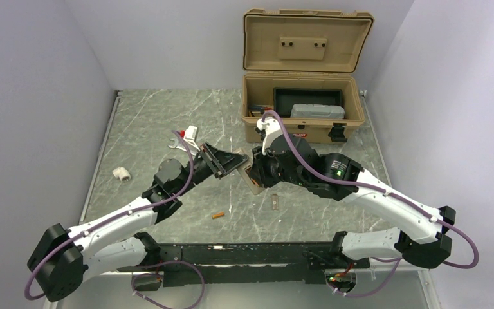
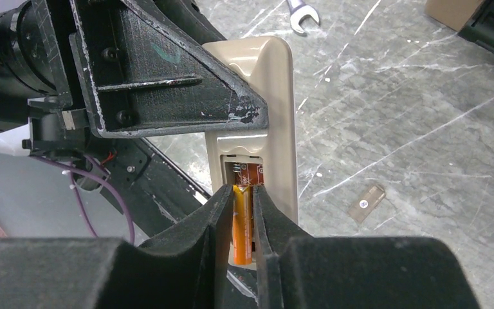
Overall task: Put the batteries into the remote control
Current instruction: Load the battery into the remote control.
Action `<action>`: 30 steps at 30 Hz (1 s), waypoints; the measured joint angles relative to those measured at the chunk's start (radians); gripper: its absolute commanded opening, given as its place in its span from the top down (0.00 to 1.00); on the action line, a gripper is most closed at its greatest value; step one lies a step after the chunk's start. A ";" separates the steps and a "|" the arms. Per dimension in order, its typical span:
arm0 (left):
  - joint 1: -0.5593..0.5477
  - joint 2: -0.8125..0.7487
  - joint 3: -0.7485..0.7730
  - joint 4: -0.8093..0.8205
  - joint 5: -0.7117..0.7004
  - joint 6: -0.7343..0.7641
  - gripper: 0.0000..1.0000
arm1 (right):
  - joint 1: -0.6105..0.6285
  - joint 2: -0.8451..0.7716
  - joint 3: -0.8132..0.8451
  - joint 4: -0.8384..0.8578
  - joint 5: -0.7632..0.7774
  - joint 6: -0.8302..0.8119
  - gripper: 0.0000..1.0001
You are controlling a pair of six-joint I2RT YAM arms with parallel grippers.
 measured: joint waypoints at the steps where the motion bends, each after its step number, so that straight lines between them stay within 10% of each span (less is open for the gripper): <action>1: -0.001 0.002 0.000 0.003 0.000 0.000 1.00 | 0.000 0.000 0.000 0.000 0.001 0.000 0.77; 30: -0.007 0.082 -0.043 0.146 0.003 -0.079 1.00 | -0.002 -0.080 -0.004 0.019 0.015 0.000 0.68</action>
